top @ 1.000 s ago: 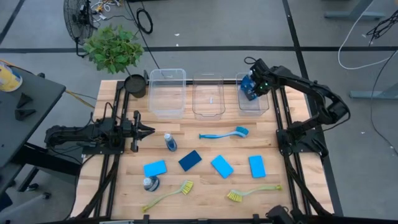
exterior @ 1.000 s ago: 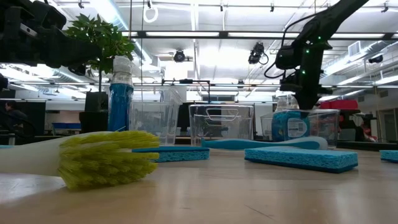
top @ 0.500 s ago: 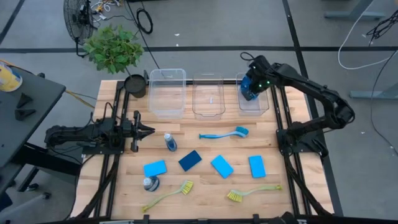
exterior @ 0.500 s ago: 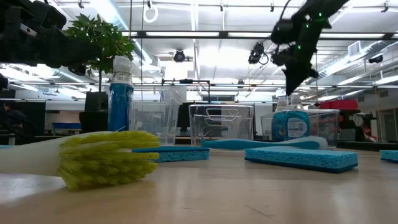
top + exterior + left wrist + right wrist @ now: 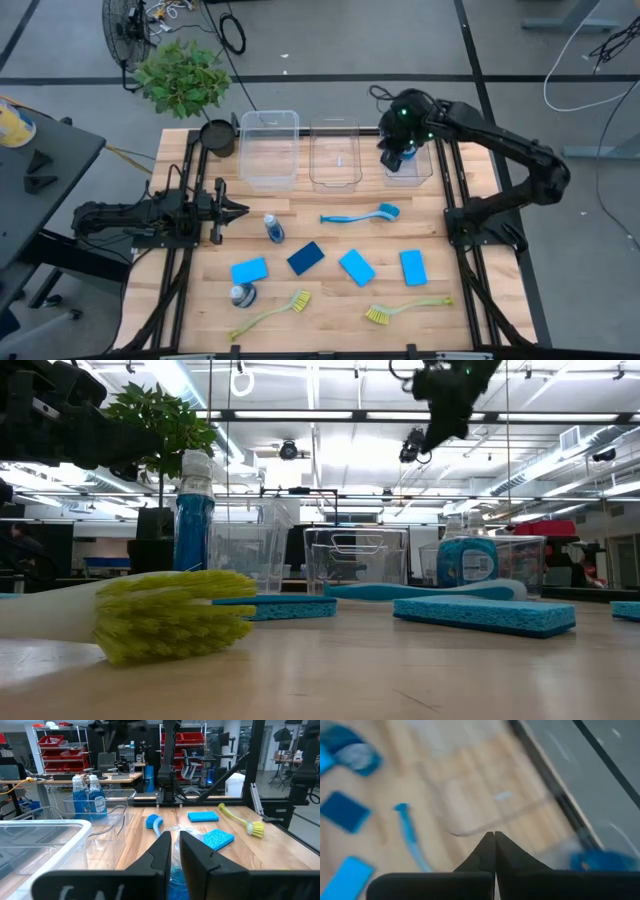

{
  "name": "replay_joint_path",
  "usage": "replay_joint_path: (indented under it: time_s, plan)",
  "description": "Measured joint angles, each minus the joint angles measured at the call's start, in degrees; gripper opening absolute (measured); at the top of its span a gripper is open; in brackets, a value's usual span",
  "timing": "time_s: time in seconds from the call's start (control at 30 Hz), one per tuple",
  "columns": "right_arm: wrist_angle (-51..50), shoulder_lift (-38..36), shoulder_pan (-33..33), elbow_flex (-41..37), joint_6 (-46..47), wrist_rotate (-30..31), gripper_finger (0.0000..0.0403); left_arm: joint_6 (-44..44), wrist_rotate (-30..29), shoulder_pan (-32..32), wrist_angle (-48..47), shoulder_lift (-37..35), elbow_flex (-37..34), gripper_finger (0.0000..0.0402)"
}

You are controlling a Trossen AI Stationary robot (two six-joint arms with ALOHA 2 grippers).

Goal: Pick & Place Kitchen Sink Supplies
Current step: Put the blue detergent into the right transparent bin

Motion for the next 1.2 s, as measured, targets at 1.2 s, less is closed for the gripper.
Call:
replay_joint_path:
  time_s: [1.2]
  plan:
    - [37.1, 15.9, 34.0, 0.3, 2.2, 4.1, 0.0047, 0.0, 0.0, 0.0, 0.0, 0.0, 0.0, 0.0044]
